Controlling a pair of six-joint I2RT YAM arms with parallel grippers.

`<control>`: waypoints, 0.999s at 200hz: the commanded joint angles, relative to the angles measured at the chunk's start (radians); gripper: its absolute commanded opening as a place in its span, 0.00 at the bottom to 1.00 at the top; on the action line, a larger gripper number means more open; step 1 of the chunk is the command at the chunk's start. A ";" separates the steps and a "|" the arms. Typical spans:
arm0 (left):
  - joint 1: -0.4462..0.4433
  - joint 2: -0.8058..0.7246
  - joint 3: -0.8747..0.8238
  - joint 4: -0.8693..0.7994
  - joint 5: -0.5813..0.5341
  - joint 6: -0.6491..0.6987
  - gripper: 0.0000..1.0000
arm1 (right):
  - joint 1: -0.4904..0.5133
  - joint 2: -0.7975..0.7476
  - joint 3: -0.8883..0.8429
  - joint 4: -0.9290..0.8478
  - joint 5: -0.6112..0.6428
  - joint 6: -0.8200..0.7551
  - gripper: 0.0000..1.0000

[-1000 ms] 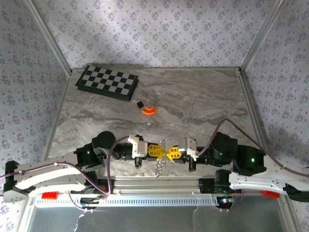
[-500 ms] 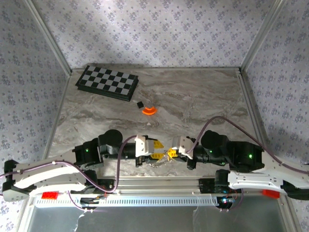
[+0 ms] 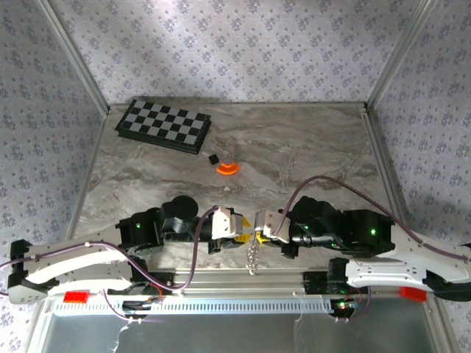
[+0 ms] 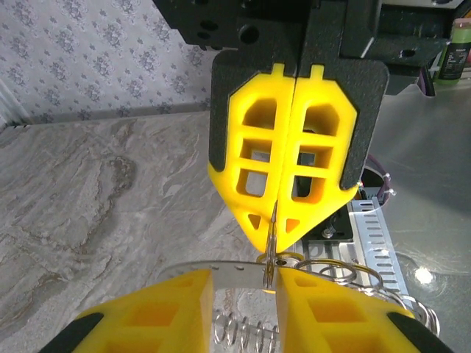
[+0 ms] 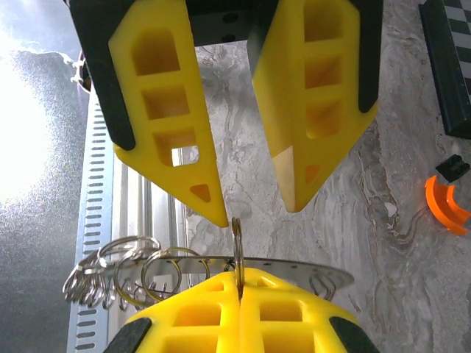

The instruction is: Put the keys on the keyring

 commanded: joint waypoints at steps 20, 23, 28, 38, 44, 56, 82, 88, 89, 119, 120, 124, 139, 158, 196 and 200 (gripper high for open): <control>-0.002 0.006 0.015 0.059 0.035 -0.010 0.26 | -0.010 -0.018 0.028 0.037 -0.043 -0.011 0.00; -0.002 0.005 0.014 0.064 0.036 -0.011 0.26 | -0.011 -0.020 0.026 0.042 -0.046 -0.010 0.00; -0.003 0.007 0.011 0.070 0.036 -0.013 0.26 | -0.012 -0.024 0.024 0.048 -0.051 -0.008 0.00; -0.002 0.008 0.007 0.078 0.034 -0.015 0.26 | -0.012 -0.029 0.018 0.058 -0.056 -0.005 0.00; -0.004 0.009 0.005 0.082 0.032 -0.014 0.25 | -0.012 -0.031 0.016 0.062 -0.060 -0.003 0.00; -0.003 0.012 0.002 0.085 0.027 -0.010 0.25 | -0.014 -0.034 0.007 0.073 -0.074 0.000 0.00; -0.002 0.020 0.000 0.091 0.026 -0.008 0.21 | -0.020 -0.044 -0.018 0.105 -0.101 0.012 0.00; -0.001 0.020 0.001 0.092 0.026 -0.007 0.19 | -0.021 -0.044 -0.019 0.104 -0.099 0.014 0.00; -0.001 0.020 0.001 0.092 0.025 -0.007 0.18 | -0.021 -0.044 -0.019 0.104 -0.099 0.015 0.00; -0.002 0.009 -0.002 0.096 0.029 -0.007 0.01 | -0.024 -0.051 -0.029 0.114 -0.100 0.021 0.00; 0.000 0.009 -0.002 0.097 0.029 -0.008 0.00 | -0.024 -0.051 -0.030 0.114 -0.100 0.021 0.00; -0.001 0.006 -0.003 0.100 0.031 -0.008 0.00 | -0.026 -0.051 -0.030 0.113 -0.099 0.021 0.00; -0.001 -0.001 -0.012 0.113 0.041 -0.017 0.00 | -0.029 -0.053 -0.031 0.114 -0.094 0.022 0.00; -0.002 -0.009 -0.026 0.153 0.067 -0.037 0.00 | -0.032 -0.059 -0.038 0.128 -0.076 0.034 0.00; -0.002 -0.017 -0.068 0.293 0.117 -0.092 0.00 | -0.039 -0.121 -0.101 0.218 -0.069 0.059 0.14; -0.001 -0.017 -0.072 0.306 0.117 -0.095 0.00 | -0.039 -0.131 -0.112 0.253 -0.069 0.062 0.14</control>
